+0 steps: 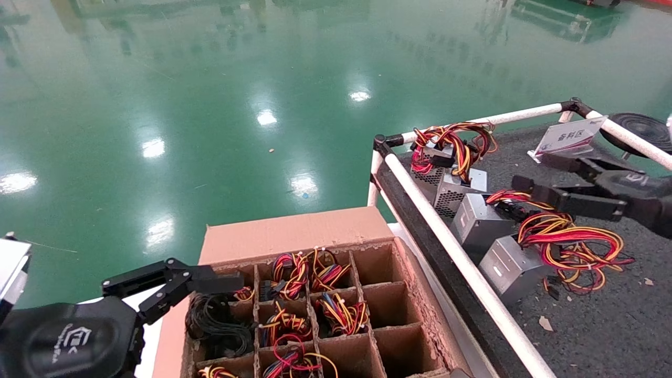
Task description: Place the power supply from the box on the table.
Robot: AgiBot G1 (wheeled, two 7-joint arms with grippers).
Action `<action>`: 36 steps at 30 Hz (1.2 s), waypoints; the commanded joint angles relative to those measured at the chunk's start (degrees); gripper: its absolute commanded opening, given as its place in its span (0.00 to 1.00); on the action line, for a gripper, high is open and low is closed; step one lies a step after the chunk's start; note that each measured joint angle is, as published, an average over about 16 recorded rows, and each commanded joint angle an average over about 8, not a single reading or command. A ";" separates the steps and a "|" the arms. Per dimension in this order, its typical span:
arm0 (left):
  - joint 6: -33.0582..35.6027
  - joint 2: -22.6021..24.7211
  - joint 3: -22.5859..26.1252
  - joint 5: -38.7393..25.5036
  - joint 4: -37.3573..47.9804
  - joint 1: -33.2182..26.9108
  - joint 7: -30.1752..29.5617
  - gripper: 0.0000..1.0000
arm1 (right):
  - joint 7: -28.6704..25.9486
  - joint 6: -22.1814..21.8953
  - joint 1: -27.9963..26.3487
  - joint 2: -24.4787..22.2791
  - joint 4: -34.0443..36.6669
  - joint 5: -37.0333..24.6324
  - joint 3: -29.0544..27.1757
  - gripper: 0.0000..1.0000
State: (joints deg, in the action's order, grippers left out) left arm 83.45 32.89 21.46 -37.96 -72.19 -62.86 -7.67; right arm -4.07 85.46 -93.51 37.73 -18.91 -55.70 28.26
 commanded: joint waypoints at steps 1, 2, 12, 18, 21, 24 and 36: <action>0.00 0.00 0.00 0.00 0.00 0.00 0.00 1.00 | -0.19 0.01 0.88 -0.07 -1.52 0.39 -0.34 1.00; 0.00 0.00 0.00 0.00 0.00 0.00 0.00 1.00 | -0.30 0.01 1.45 -0.12 -2.48 0.63 -0.56 1.00; 0.00 0.00 0.01 0.00 0.01 0.00 0.00 1.00 | -1.52 0.05 7.29 -0.62 -12.48 3.16 -2.79 1.00; 0.00 0.00 0.01 0.00 0.01 0.00 0.00 1.00 | -2.25 0.08 10.76 -0.91 -18.42 4.67 -4.13 1.00; 0.00 0.00 0.01 0.01 0.01 0.00 0.01 1.00 | -2.61 0.09 12.50 -1.06 -21.39 5.42 -4.79 1.00; 0.00 0.00 0.01 0.01 0.01 -0.01 0.01 1.00 | -2.98 0.10 14.23 -1.21 -24.36 6.17 -5.46 1.00; 0.00 0.00 0.01 0.01 0.01 -0.01 0.01 1.00 | -4.43 0.16 21.18 -1.79 -36.26 9.18 -8.12 1.00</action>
State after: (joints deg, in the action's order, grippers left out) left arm 83.45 32.89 21.47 -37.95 -72.18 -62.86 -7.67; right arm -8.50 85.61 -72.32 35.93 -55.17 -46.52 20.14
